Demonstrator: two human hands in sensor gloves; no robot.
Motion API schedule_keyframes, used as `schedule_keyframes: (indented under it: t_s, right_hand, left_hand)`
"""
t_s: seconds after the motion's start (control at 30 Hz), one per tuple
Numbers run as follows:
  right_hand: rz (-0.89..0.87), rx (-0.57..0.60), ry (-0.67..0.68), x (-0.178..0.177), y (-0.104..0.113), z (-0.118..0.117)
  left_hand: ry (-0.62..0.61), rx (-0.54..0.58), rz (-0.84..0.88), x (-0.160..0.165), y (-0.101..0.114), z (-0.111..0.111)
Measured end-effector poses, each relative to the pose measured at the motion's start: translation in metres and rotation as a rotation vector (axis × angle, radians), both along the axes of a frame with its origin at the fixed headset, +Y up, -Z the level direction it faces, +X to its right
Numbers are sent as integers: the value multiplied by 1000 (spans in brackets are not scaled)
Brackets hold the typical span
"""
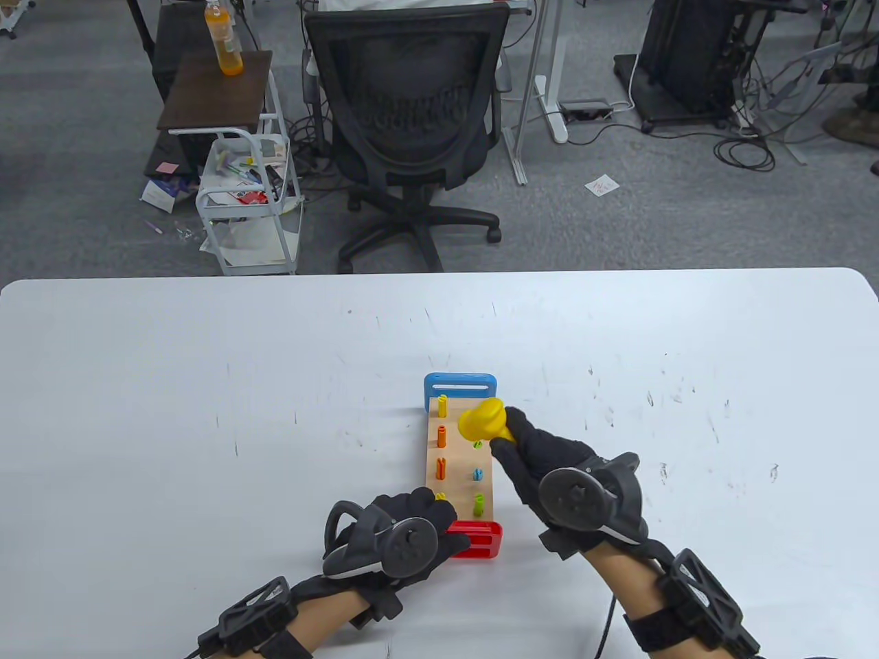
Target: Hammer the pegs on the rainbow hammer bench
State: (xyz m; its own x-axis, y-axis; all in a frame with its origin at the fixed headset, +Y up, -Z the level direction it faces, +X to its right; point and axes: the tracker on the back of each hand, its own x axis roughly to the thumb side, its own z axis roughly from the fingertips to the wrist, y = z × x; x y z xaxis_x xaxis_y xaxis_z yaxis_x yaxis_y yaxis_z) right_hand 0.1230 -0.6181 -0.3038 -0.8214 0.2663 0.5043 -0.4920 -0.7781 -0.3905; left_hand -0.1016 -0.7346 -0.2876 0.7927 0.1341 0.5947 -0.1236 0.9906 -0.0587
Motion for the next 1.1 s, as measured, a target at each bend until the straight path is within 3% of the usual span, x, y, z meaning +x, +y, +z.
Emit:
schedule_keyframes:
  t_s: [0.1,0.2,0.27,0.3,0.33,0.4,0.43,0.47,0.63,0.7,0.8,0.87,0.93,1.0,1.03,1.07,1.1]
  right_hand:
    - [1,85,-9,4,21,7]
    - [-60,96,3,8,14,7]
    - [-29,59,2,7,-9,2]
    - [34,7,10,3,-31,-2]
    - [198,-99,20,-5,-63,-7]
    - [489,-192,-50,-8,-102,-6]
    - [381,-101,-2,-5,-97,-4]
    - [290,-151,34,-8,-84,-9]
    - [59,48,-3,8,-3,5]
    - [44,110,-9,10,19,12]
    - [20,179,-16,12,28,17]
    - [18,159,-12,10,12,13]
    - [92,55,-6,2,-23,3]
    - [394,-173,6,-12,-89,-9]
    - [501,-241,-30,-11,-103,-10]
    - [344,-123,-28,-3,-100,-3]
    - [243,-182,52,-8,-92,-11]
  left_hand:
    - [0,1,-1,0,0,0]
    - [0,0,0,0,0,0]
    - [0,1,0,0,0,0]
    - [0,1,1,0,0,0]
    - [-1,0,2,0,0,0]
    - [1,0,2,0,-1,0]
    - [0,1,3,0,-1,0]
    - [0,2,2,0,-1,0]
    - [2,5,1,0,-1,0]
    - [0,0,2,0,-1,0]
    - [1,0,0,0,-1,0]
    - [1,-2,0,0,-1,0]
    - [1,-1,-1,0,-1,0]
    - [2,-4,0,0,-1,0]
    - [3,-2,-1,0,-1,0]
    - [3,-1,-1,0,-1,0]
    - [3,-3,-1,0,-1,0]
